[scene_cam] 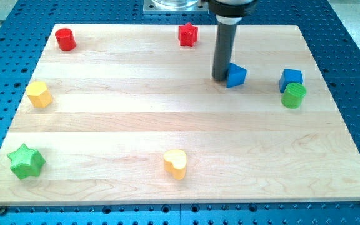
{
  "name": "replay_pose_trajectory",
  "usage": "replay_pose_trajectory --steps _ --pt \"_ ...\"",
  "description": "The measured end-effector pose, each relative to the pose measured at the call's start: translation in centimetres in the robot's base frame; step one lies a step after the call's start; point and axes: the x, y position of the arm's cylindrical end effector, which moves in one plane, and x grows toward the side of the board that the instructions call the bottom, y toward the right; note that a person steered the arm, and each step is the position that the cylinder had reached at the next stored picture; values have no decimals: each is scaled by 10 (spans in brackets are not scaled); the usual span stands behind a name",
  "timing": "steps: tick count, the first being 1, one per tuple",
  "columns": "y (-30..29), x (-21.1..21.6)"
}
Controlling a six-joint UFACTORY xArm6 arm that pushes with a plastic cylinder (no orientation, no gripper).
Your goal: Push red star into triangle
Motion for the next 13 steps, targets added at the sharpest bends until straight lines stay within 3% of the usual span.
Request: replay_pose_trajectory --steps 2,3,4,5,7,9,10,12,13 --pt "50 42" --pt "25 46" --pt "44 66" --pt "9 63" --pt "-135 -19" --pt "-147 -128" --pt "-130 -143" --pt "-46 -104" --pt "-24 -60"
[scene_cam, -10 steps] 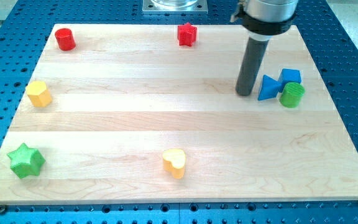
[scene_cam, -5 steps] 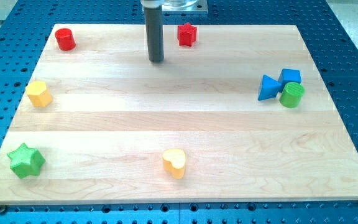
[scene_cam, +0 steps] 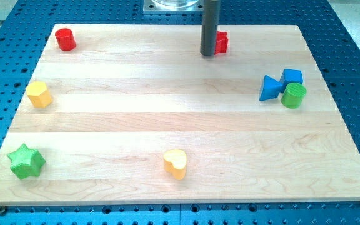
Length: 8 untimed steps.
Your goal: Push red star into triangle
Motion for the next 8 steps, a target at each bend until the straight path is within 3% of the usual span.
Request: replay_pose_trajectory --steps 2,3,5,6,8 --pt "-62 -66" --pt "-39 -69" --pt "42 -30" --pt "42 3" --pt "51 -14"
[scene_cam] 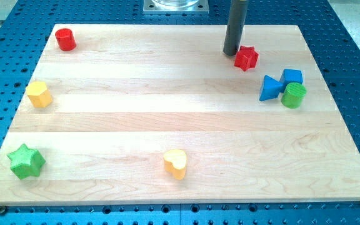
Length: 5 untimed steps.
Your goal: Push red star into triangle
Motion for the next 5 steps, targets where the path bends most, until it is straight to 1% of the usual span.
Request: replay_pose_trajectory --steps 2,3,4,5 --pt "24 56" --pt "23 56" --pt "26 21" --pt "43 21"
